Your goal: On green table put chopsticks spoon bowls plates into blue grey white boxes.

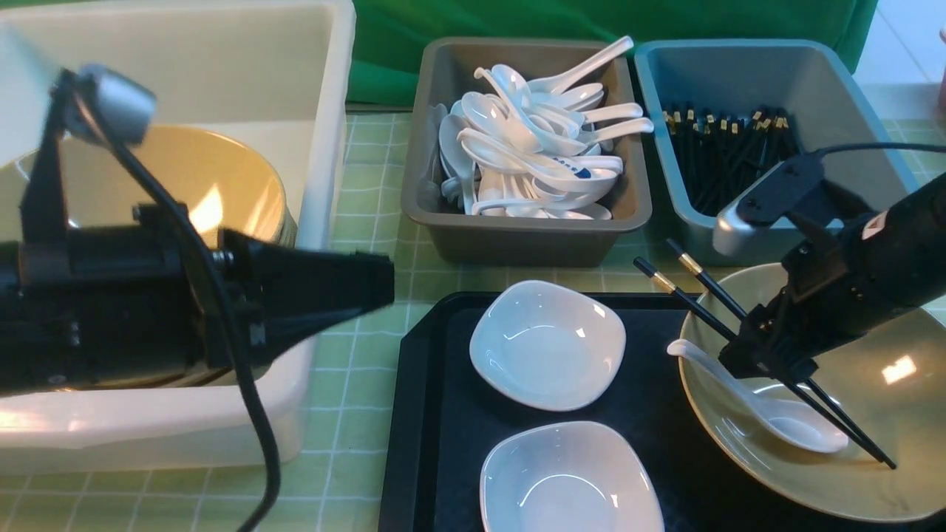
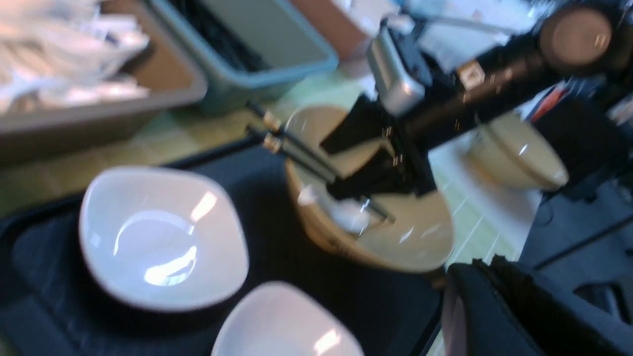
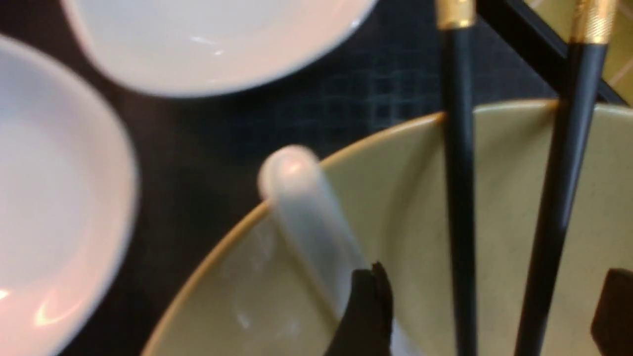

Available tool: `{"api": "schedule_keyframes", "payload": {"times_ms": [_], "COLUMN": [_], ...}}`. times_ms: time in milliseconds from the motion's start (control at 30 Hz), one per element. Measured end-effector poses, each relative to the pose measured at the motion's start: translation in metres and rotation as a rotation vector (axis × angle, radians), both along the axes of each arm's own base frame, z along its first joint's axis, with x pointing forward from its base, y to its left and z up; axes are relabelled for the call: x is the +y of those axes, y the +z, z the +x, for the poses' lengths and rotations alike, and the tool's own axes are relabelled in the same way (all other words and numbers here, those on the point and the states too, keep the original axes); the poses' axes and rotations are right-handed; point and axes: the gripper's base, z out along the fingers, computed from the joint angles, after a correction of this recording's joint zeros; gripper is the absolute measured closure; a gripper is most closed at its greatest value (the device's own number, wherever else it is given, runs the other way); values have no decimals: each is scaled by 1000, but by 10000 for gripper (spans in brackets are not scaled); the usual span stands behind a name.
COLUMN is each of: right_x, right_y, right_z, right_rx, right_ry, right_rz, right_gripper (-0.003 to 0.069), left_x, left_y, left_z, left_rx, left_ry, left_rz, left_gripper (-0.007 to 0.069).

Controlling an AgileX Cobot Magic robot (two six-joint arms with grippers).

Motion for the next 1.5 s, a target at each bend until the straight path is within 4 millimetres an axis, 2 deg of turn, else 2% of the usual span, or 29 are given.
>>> {"api": "schedule_keyframes", "payload": {"times_ms": [133,233,300,433,467,500,600,700,967,1000,1067,1100,1200,1300,1367,1433,1500], "right_x": [0,0,0,1,1,1,0,-3,-34,-41,-46,-52,-64,-77,-80,-87,-89], "right_y": [-8,-13,-13,-14,-14,-14,-12,-2,57,71,84,96,105,91,83,64,56], "right_z": [7,10,10,10,9,9,9,13,39,46,54,67,100,143,155,176,183], "right_rx": [-13,-14,-12,-7,-4,-3,6,25,-4,-32,-63,-92,-118,-144,-156,-171,-172], "right_ry": [-16,-21,-20,-13,-12,-11,-9,-6,-158,-230,-286,-351,-451,-570,-608,-688,-716], "right_rz": [-4,-6,-7,-9,-10,-10,-9,-3,80,147,218,319,489,590,604,627,634], "right_gripper": [94,125,186,389,473,523,538,538,538,538,538,538,538,538,538,538,538], "left_x": [1,0,0,0,0,0,0,0,0,-1,-1,-2,-2,1,1,3,3], "left_y": [-2,-2,-2,-2,-2,-2,-2,-2,-2,-1,0,3,15,33,36,41,42], "left_z": [-1,-1,-2,-2,-2,-2,-3,-2,-2,-3,-4,-4,-2,2,3,3,3], "left_rx": [37,56,59,62,63,63,63,62,52,30,8,-20,-74,-128,-133,-125,-113], "left_ry": [8,5,-1,-4,-5,-5,-6,-5,-10,-25,-46,-68,-76,-47,-41,-26,-21], "left_rz": [12,4,2,1,1,1,1,1,-2,1,10,18,40,85,95,115,120], "left_gripper": [626,626,626,626,626,626,626,626,626,626,626,626,626,626,626,626,626]}}
